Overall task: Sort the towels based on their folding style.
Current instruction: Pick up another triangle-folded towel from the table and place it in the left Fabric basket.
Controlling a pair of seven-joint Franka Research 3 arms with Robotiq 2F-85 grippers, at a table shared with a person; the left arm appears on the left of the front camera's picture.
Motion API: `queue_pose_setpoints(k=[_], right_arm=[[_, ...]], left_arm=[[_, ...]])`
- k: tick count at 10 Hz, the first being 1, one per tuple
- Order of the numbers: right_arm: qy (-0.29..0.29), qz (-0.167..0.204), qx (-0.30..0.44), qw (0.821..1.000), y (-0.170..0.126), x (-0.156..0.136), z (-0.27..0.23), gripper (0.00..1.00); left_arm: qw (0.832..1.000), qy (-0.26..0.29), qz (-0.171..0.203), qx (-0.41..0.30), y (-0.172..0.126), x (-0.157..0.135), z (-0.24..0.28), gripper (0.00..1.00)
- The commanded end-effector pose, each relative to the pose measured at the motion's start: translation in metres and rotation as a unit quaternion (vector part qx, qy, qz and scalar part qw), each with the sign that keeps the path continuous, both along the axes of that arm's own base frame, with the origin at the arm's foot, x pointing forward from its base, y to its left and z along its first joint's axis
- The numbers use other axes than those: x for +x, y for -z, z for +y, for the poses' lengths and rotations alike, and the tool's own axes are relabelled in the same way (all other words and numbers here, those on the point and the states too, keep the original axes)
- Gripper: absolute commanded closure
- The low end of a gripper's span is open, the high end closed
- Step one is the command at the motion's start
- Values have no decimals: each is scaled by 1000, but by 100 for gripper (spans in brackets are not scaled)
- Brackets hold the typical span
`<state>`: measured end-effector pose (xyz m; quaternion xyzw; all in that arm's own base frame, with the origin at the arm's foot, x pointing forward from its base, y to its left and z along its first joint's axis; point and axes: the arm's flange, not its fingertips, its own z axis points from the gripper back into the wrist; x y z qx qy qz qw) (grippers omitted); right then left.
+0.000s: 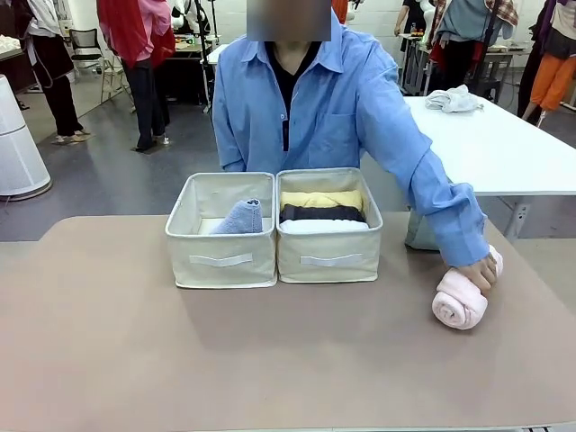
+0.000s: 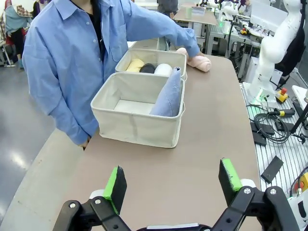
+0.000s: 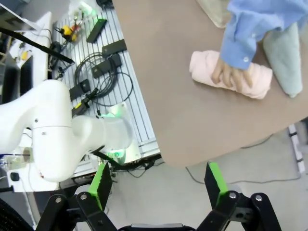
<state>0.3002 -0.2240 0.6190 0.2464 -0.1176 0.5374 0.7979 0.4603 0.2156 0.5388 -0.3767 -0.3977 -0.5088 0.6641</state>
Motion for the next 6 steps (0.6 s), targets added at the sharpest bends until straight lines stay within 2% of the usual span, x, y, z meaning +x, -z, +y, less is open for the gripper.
queue_pose_setpoints(k=[1,6], right_arm=[[3,2,-6,1000,-1,-4,-3,0],[3,2,-6,1000,-1,-4,-3,0]], left_arm=[[1000,1,0,2,-1,-2,0,0],[1000,1,0,2,-1,-2,0,0]])
